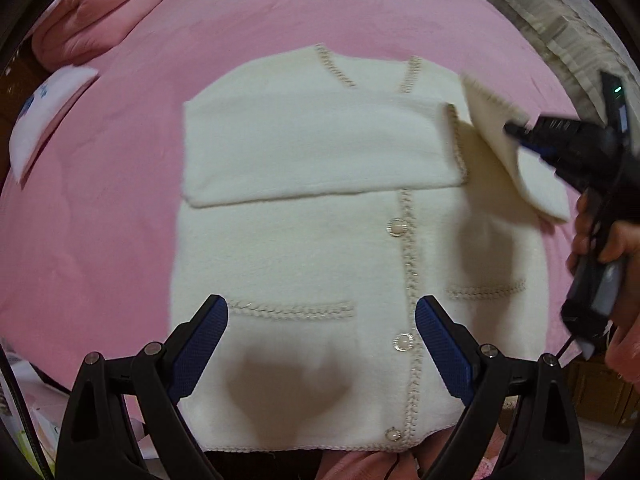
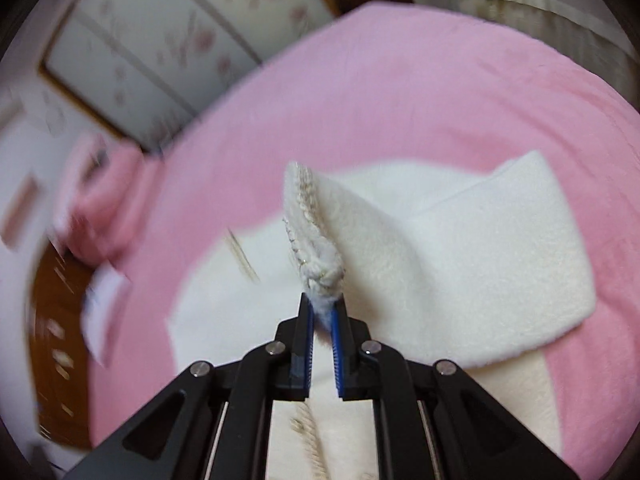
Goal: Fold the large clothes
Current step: 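Fold the held sleeve across the cardigan body with the right tool and release, then grasp the braided front edge with the left tool and lift it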
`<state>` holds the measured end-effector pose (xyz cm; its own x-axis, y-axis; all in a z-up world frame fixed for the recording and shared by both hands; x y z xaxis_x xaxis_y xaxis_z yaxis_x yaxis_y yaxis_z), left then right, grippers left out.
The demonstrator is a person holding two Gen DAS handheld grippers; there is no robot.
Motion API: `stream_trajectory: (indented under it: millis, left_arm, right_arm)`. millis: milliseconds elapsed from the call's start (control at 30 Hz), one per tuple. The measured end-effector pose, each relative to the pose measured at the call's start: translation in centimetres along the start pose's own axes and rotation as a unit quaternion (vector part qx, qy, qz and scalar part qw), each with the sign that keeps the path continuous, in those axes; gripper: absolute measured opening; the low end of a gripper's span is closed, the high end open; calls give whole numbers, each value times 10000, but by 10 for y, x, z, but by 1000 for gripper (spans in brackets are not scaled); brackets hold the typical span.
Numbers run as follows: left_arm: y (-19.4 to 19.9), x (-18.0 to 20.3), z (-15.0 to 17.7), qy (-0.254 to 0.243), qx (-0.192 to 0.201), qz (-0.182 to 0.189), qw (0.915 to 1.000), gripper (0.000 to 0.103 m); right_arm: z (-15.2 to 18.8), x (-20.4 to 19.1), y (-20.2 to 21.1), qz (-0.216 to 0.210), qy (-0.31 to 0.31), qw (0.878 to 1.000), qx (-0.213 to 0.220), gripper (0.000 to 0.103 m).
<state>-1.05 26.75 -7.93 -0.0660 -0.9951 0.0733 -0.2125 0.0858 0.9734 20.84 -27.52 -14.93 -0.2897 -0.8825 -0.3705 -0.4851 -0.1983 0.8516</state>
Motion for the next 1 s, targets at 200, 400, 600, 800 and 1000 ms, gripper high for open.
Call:
stream_trajectory:
  millis: [200, 400, 600, 800, 1000]
  left_arm:
    - [-16, -19, -12, 20, -159, 77, 9998, 94]
    - [-36, 6, -31, -13, -241, 367, 9990, 94]
    - [-68, 48, -64, 92, -312, 962, 9948, 94]
    - [-124, 89, -99, 457, -706, 1505, 9850, 94]
    - [-182, 121, -123, 896, -1118, 1405, 9797, 90]
  right_arm:
    - [36, -14, -53, 394, 650, 9904, -1154, 49]
    - [49, 1, -48, 500, 955, 9868, -1209, 64]
    - [53, 21, -23, 538, 943, 9907, -821, 64]
    - [52, 59, -1, 940, 1015, 9887, -582, 64]
    - [57, 97, 6, 1425, 1467, 9763, -709, 64]
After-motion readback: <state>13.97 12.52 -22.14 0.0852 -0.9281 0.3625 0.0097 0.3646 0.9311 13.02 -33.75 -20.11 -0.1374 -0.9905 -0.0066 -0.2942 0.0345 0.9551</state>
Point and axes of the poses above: each gripper's, at about its wrist camera, not at the fingertips, and y roughly against the way its jaws point, x to its right, z to its underside, the point moved 2 cm from there along -y, roughly the way its jaws point, and after that the axes turned 2 degrees about z, right-handed, at the moved point
